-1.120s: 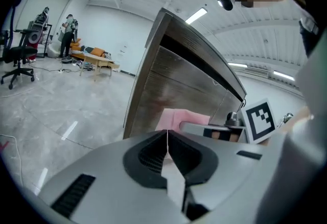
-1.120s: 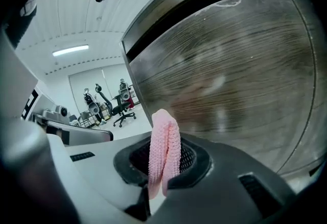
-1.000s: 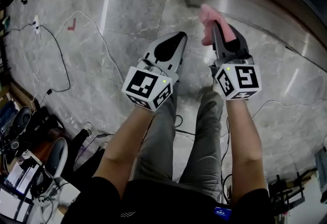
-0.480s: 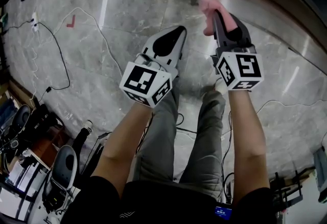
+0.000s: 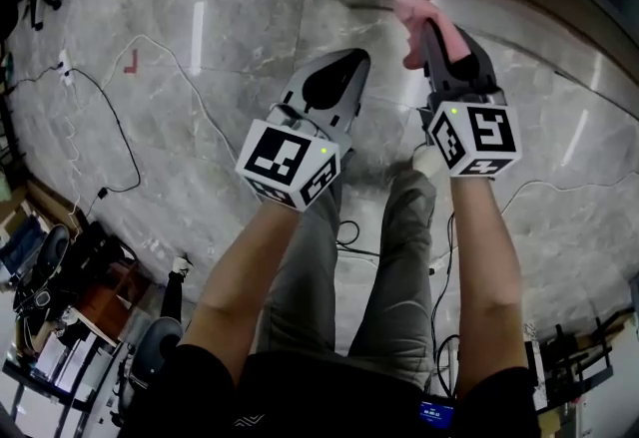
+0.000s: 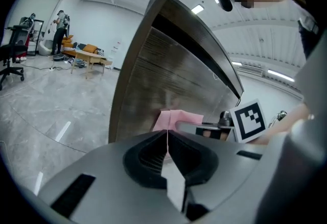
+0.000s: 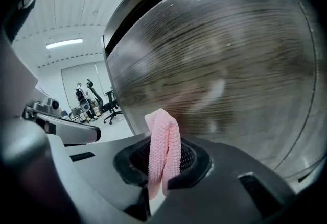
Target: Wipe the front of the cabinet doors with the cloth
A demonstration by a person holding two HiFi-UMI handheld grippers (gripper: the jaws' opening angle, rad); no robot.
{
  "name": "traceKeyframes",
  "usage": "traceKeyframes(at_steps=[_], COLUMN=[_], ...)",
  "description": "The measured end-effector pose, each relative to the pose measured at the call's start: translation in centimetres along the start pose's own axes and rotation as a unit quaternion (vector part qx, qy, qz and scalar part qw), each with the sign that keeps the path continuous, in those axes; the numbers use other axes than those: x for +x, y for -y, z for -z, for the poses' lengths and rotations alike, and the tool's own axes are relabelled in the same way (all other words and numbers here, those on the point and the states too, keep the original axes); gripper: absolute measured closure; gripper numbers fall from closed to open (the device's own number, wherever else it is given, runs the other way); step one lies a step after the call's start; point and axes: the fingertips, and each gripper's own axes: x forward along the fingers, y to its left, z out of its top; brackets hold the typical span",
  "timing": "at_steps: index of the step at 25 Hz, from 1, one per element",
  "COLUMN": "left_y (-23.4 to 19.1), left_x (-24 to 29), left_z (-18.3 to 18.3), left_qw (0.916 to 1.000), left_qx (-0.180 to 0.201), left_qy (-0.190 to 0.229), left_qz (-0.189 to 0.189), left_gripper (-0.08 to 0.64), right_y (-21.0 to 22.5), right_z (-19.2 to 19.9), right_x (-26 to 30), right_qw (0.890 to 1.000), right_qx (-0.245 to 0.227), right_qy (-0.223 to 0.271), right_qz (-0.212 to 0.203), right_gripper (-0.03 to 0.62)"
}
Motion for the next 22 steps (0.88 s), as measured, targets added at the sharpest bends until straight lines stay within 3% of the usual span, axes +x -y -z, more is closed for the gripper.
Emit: traceKeyframes(at_steps=[9,22], left_y=[7.8,16.1], left_x=[4.8,9.7], left_z=[1.1,2.4], left_qw=[0.9983,0.9953], left_qx=[0.025,0.043], left_qy=[-0.018,-0.036], left_qz=[0.050,0.079], left_gripper=[0.546,0.546], right_y=[8.2,16.5], right_z=[1.0,1.8], right_x=[-6.0,-13.0], right_qw=[0.998,0.994], right_qx=[0.022,0.045], right_qy=[0.010,0.019], right_qz=[0.057,0.098], right_gripper=[0.548,0.548])
